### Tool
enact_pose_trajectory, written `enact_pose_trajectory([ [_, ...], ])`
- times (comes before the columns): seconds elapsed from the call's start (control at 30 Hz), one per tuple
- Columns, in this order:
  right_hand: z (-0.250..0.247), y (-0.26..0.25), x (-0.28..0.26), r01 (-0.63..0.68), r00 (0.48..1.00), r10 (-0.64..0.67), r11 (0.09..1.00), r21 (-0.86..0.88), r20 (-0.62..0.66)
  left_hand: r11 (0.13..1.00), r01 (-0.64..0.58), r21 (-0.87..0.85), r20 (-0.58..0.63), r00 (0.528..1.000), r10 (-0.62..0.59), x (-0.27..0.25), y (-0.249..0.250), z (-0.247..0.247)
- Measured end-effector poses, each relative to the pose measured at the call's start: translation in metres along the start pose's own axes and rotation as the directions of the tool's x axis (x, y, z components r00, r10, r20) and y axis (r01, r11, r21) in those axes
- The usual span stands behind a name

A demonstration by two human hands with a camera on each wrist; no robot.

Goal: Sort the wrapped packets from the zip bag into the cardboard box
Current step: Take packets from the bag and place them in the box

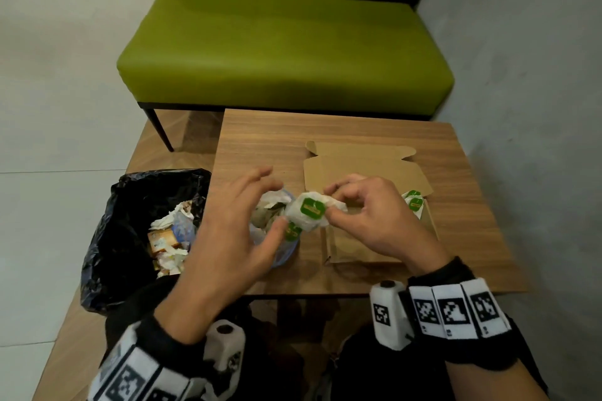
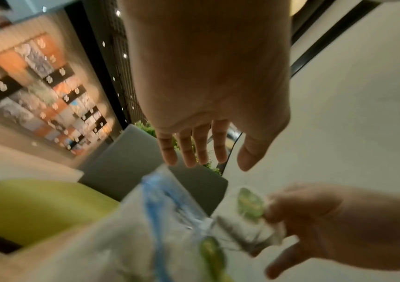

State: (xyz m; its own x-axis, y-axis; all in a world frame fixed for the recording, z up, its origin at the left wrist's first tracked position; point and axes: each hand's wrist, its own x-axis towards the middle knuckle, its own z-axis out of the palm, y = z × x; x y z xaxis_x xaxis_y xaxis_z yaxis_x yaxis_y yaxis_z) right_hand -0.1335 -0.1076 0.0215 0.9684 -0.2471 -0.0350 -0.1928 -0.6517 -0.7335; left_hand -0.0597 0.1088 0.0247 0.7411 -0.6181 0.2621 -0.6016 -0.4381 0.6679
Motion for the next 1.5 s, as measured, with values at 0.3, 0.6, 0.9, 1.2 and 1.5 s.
enact_pose_trajectory([
  [0.3, -0.016, 0.025, -0.025, -0.042, 0.988, 0.018, 0.988, 0.151, 0.155, 0.985, 0.127, -0.114, 0.268, 0.959, -0.093, 0.010, 0.032, 0.054],
  [0.6, -0.019, 0.051, -0.035, -0.074, 0.997, 0.059, 0.818, 0.571, 0.045, 0.924, 0.238, -0.300, 0.196, 0.963, -0.185, 0.018, 0.031, 0.072],
  [0.9, -0.030, 0.069, -0.041, -0.080, 0.967, 0.197, 0.834, 0.546, -0.159, 0.894, 0.262, -0.364, 0.166, 0.963, -0.214, 0.017, 0.019, 0.076],
  [1.2, -0.065, 0.077, -0.055, -0.131, 0.884, 0.342, 0.835, 0.534, -0.318, 0.893, 0.221, -0.392, 0.122, 0.975, -0.188, 0.009, 0.022, 0.073],
  [1.5, -0.105, 0.092, -0.066, -0.106, 0.711, 0.325, 0.926, 0.363, -0.624, 0.889, 0.166, -0.427, 0.076, 0.986, -0.148, 0.011, 0.039, 0.078],
])
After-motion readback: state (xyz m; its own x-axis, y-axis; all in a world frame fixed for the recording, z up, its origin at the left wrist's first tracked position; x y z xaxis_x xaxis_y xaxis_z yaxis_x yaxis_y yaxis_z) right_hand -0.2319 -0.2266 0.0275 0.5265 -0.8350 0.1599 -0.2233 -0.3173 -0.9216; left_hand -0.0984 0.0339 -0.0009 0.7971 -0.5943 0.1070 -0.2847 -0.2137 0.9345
